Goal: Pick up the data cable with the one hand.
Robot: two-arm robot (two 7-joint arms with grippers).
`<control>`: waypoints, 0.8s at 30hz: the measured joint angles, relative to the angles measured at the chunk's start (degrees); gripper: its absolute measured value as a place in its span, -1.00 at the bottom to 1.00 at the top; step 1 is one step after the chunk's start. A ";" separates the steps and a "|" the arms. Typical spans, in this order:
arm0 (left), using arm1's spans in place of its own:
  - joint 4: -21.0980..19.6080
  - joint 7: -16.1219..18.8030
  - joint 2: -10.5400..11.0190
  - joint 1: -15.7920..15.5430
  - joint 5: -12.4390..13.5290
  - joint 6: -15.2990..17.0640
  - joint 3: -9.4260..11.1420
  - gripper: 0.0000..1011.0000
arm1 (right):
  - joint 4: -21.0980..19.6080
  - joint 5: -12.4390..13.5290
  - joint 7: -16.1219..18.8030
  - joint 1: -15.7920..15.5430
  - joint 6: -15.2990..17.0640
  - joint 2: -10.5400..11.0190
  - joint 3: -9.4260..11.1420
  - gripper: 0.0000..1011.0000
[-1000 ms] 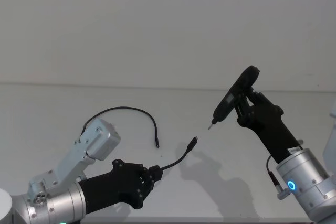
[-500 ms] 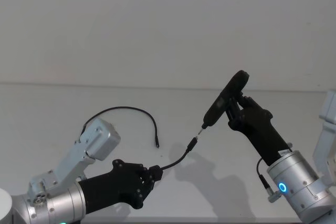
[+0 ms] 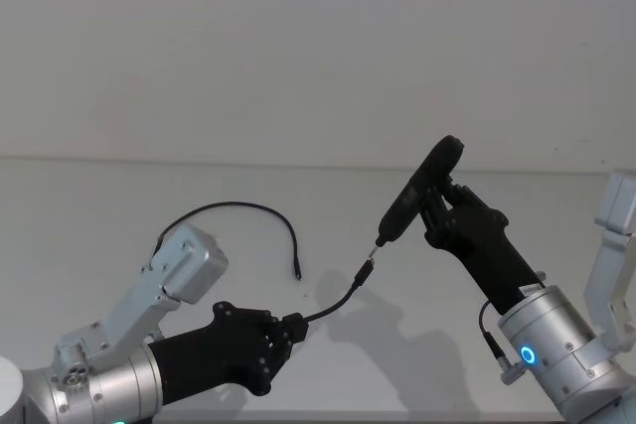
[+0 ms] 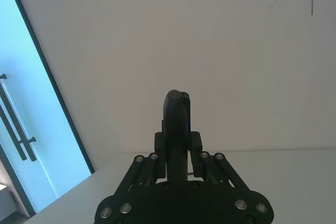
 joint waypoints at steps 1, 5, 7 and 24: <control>0.00 0.00 0.00 0.00 0.00 0.00 0.00 -0.91 | 0.00 0.00 0.00 0.00 0.00 0.00 0.00 -0.47; 0.00 0.00 0.00 0.00 0.00 0.00 0.00 -0.91 | 0.03 0.06 -0.34 0.02 -0.08 0.19 -0.19 -0.47; 0.00 0.00 0.00 0.00 0.00 0.00 0.00 -0.91 | 0.02 0.10 -0.49 0.01 -0.09 0.31 -0.28 -0.47; 0.00 0.00 0.00 0.00 0.00 0.00 0.00 -0.91 | -1.28 0.82 -1.72 -0.66 0.00 1.33 -0.55 -0.47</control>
